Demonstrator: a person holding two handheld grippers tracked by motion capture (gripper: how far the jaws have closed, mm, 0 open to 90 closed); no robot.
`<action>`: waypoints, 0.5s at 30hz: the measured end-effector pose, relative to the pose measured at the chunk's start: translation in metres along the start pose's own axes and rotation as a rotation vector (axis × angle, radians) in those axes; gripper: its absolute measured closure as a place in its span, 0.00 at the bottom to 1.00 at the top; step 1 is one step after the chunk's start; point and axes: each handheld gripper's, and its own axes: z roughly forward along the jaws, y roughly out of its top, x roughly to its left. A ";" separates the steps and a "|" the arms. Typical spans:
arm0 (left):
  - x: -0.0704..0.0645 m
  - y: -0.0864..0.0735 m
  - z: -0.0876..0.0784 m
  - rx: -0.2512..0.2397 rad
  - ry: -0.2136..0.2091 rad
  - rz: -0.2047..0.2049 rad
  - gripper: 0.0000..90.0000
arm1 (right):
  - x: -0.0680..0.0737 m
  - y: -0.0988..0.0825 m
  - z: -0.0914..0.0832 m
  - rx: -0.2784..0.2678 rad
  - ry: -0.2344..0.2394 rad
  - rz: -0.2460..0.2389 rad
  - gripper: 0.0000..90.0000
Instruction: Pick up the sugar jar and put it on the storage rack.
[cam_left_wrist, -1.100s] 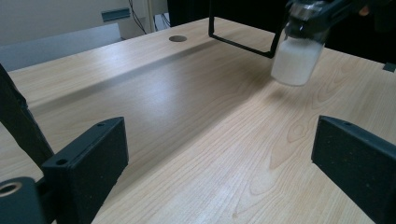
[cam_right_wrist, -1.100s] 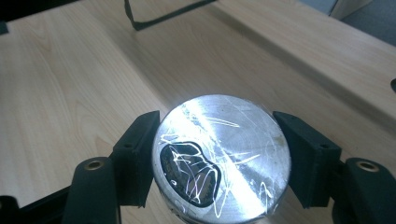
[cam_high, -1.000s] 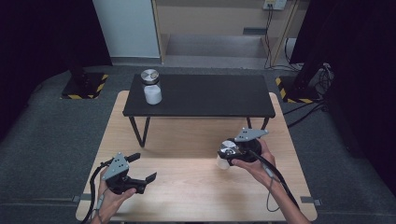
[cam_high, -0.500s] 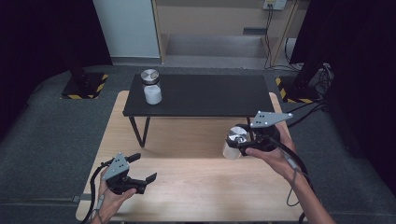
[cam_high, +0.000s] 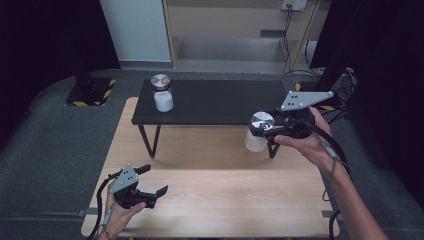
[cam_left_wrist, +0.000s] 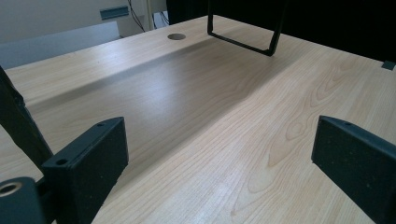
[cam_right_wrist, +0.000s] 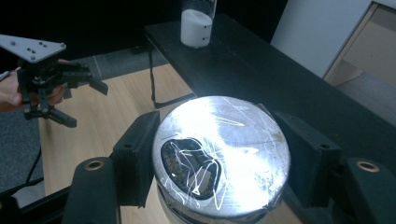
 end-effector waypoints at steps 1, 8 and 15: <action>0.000 0.000 0.000 0.001 0.001 -0.001 0.03 | -0.002 0.002 0.000 0.000 -0.001 0.001 0.39; -0.001 -0.002 -0.004 0.000 0.013 -0.005 0.03 | -0.019 0.017 0.008 0.010 -0.016 0.008 0.39; -0.002 -0.004 -0.008 -0.001 0.024 -0.013 0.03 | -0.038 0.032 0.020 0.015 -0.042 0.020 0.39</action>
